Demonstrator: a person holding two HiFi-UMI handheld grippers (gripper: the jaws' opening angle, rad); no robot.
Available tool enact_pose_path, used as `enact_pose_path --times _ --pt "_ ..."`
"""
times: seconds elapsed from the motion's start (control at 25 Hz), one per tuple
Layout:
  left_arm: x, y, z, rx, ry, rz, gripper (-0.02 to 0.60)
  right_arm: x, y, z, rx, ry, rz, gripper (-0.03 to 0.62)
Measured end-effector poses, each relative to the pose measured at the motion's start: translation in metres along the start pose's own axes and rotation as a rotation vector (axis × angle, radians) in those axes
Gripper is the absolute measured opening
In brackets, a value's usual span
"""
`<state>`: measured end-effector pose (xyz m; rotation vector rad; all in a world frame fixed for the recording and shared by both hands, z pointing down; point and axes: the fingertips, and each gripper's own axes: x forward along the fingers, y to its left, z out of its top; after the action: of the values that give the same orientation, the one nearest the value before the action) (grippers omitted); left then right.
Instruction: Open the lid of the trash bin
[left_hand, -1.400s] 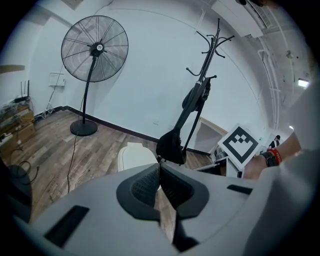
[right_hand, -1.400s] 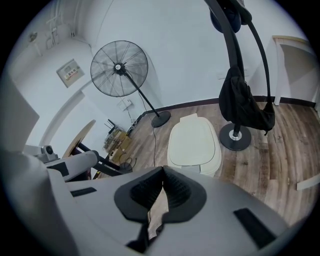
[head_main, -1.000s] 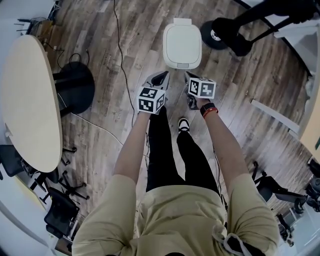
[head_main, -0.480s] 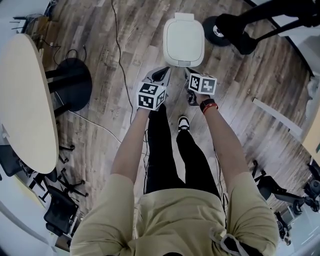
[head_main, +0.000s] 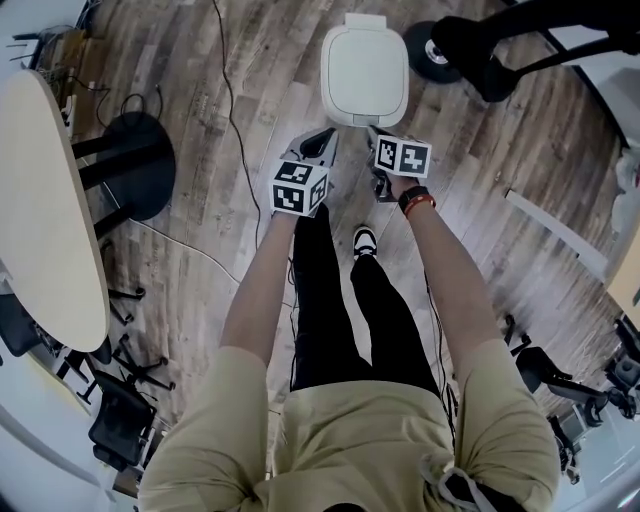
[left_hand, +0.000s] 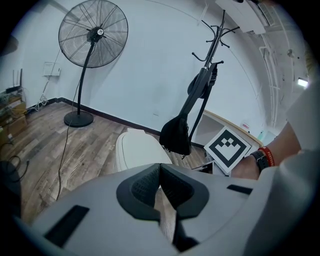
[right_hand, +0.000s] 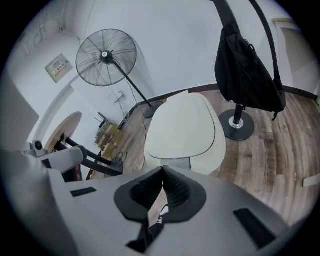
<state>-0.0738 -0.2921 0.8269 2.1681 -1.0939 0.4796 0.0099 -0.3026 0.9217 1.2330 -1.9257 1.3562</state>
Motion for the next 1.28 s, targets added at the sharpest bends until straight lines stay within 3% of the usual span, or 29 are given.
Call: enact_pose_path --times 1.28 --pt "0.040 0.016 -0.029 0.062 -0.012 -0.036 0.025 0.038 -0.027 -0.012 0.035 -0.010 0.000 0.010"
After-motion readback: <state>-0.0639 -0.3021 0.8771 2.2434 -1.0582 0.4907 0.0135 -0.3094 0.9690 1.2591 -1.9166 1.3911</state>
